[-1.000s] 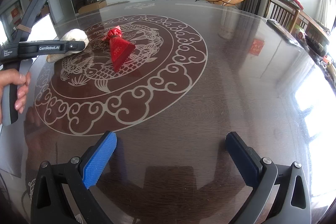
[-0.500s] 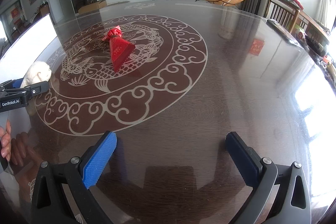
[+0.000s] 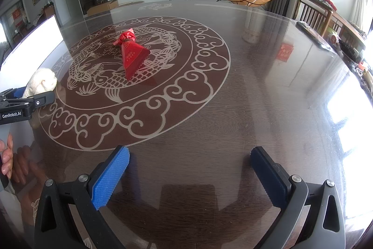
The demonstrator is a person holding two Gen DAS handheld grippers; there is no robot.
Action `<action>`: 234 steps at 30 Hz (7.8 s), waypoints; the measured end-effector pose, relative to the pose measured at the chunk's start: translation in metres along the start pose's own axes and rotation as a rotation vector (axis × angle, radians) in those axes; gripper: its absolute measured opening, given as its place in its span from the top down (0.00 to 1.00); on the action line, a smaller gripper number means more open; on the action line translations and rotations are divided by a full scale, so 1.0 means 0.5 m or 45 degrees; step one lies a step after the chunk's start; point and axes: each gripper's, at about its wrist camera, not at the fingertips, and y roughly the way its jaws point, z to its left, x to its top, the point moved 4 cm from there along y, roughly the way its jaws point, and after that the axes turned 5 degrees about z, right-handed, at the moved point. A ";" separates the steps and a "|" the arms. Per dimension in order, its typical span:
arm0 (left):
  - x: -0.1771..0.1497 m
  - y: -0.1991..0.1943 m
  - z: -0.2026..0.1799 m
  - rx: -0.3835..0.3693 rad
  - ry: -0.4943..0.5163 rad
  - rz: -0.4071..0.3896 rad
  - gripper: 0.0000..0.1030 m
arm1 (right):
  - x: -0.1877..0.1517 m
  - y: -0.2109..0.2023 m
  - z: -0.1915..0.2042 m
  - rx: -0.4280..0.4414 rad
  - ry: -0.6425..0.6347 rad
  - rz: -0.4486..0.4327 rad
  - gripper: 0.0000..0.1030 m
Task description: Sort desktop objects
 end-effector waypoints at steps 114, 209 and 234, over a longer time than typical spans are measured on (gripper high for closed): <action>0.007 0.004 0.002 -0.015 0.016 -0.020 0.00 | 0.083 0.078 0.144 0.000 0.014 0.000 0.00; 0.007 0.004 0.002 -0.015 0.015 -0.020 0.00 | 0.084 0.073 0.145 0.000 0.014 0.000 0.00; 0.008 0.004 0.001 -0.015 0.015 -0.020 0.00 | 0.084 0.079 0.145 0.000 0.014 0.001 0.00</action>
